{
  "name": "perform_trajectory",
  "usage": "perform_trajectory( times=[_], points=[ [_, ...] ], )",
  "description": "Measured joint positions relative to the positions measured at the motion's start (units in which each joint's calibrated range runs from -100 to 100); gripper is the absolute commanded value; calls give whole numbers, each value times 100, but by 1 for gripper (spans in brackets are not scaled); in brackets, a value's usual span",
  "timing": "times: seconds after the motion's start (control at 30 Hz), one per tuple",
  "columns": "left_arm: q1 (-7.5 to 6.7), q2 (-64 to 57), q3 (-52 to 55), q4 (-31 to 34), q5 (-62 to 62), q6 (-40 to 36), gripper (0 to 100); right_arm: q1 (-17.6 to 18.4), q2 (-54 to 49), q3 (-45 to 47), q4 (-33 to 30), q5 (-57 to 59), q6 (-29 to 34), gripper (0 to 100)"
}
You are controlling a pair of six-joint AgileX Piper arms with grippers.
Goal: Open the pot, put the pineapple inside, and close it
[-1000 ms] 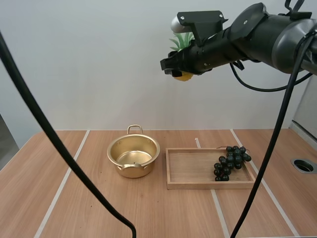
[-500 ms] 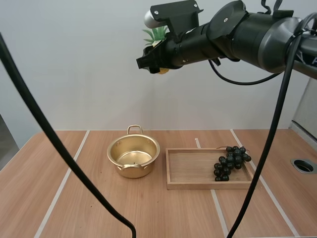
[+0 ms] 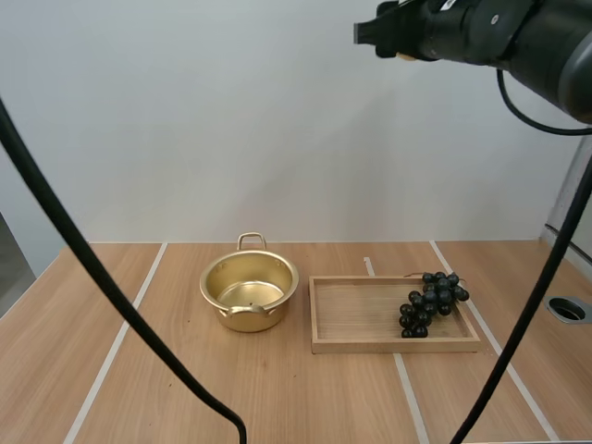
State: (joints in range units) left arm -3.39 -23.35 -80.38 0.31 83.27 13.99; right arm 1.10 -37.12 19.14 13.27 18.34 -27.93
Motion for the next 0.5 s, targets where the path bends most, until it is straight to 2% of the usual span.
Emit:
perform_trajectory(
  times=[0.27, 0.5],
  points=[
    [0, 0, 0, 0, 0, 0, 0, -132, -369, -22, 0, -373, 58, 0],
    [0, 0, 0, 0, 0, 0, 0, -67, 104, -22, 545, 98, 24, 0]
  ],
)
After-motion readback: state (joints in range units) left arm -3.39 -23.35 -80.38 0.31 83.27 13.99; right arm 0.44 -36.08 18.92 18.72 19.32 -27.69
